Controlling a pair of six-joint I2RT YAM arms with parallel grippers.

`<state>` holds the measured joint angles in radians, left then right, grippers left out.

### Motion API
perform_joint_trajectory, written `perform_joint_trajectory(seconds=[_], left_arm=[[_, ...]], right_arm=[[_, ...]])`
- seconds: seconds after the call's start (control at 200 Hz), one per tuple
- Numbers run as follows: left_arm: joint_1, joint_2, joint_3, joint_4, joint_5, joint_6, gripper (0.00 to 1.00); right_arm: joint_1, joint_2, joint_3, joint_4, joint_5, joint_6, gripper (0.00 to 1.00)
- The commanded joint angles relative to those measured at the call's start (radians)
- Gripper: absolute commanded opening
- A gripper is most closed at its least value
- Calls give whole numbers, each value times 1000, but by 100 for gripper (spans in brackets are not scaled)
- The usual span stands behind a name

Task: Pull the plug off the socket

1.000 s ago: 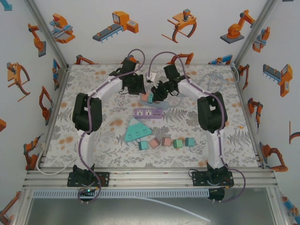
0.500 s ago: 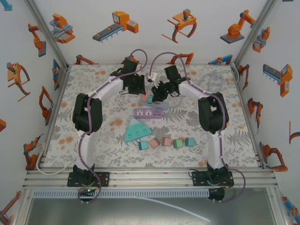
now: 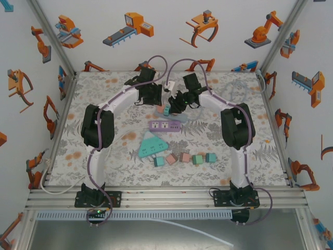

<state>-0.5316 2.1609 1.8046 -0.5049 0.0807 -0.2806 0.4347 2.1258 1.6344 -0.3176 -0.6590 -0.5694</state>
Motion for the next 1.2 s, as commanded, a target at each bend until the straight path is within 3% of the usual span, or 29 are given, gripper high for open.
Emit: perform_joint_trajectory(seconds=[0.0, 0.401, 0.576, 0.846, 1.081, 1.192], left_arm=[[-62, 131, -82, -222, 26, 33, 48], [-64, 123, -77, -221, 32, 30, 48], [-63, 60, -86, -168, 104, 34, 48], [-54, -76, -91, -55, 280, 31, 49], [-29, -177, -114, 26, 253, 4, 53], [-15, -238, -148, 52, 242, -11, 54]], right_arm=[[13, -171, 40, 100, -66, -43, 0], [16, -243, -76, 144, -56, -42, 0], [15, -353, -165, 186, -21, 67, 0], [13, -626, -414, 342, 91, 441, 0], [10, -916, -558, 240, 315, 833, 0], [10, -1050, -606, 109, 418, 1006, 0]])
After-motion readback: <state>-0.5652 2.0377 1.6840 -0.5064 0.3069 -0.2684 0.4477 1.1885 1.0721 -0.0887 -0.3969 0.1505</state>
